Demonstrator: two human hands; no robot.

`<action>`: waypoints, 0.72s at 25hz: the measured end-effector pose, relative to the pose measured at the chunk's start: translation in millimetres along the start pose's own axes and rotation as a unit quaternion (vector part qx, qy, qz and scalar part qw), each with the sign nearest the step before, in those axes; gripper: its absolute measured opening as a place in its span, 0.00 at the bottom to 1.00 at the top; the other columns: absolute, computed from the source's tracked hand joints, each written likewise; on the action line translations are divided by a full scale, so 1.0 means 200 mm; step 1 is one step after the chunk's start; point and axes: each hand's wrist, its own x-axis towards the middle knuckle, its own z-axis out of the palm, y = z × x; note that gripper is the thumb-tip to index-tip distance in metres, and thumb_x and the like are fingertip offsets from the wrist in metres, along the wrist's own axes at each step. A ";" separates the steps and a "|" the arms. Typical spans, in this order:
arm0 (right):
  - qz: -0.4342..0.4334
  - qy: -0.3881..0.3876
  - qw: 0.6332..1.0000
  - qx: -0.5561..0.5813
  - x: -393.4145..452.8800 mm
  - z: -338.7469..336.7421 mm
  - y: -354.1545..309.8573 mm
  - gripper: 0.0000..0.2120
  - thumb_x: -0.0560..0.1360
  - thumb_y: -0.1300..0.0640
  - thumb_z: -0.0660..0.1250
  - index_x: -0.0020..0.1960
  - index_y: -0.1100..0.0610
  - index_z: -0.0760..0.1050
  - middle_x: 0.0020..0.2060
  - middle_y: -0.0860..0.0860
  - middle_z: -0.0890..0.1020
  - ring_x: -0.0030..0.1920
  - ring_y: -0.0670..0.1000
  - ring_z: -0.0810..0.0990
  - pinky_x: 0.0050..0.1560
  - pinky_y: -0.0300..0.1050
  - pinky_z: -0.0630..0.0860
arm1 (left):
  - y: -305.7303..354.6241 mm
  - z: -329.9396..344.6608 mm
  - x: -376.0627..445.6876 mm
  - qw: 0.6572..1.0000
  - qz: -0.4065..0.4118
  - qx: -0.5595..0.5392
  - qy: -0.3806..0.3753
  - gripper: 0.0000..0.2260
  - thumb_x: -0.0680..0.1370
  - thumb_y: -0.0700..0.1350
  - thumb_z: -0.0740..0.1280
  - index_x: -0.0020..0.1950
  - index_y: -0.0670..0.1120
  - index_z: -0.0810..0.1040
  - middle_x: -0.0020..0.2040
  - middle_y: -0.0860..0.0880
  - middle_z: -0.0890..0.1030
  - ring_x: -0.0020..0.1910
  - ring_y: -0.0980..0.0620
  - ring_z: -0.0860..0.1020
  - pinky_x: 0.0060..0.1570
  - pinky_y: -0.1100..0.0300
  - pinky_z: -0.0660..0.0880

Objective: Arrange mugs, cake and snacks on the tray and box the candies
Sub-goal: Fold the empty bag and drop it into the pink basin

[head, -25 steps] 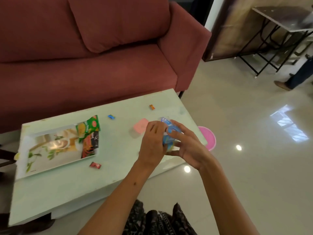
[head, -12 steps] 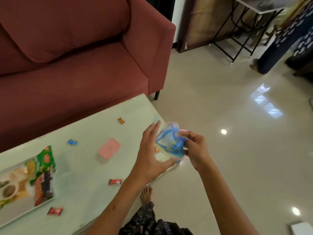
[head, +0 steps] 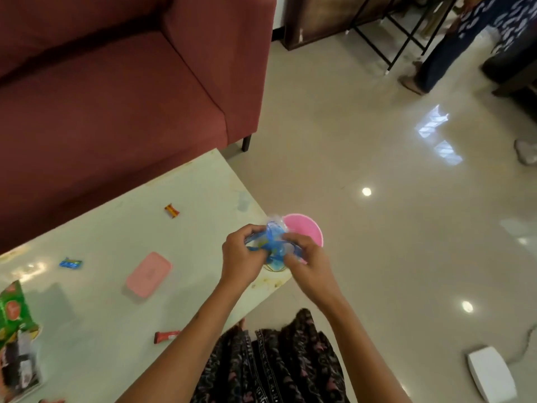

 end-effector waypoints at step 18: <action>0.161 0.022 0.950 -0.265 1.09 -0.17 1.25 0.14 0.75 0.62 0.66 0.60 0.58 0.79 0.68 0.57 0.72 0.60 0.58 0.77 0.62 0.46 0.72 | -0.44 0.73 0.74 0.967 -0.234 -0.102 -0.013 0.12 0.74 0.35 0.65 0.39 0.52 0.79 0.46 0.55 0.83 0.45 0.59 0.79 0.48 0.59 0.75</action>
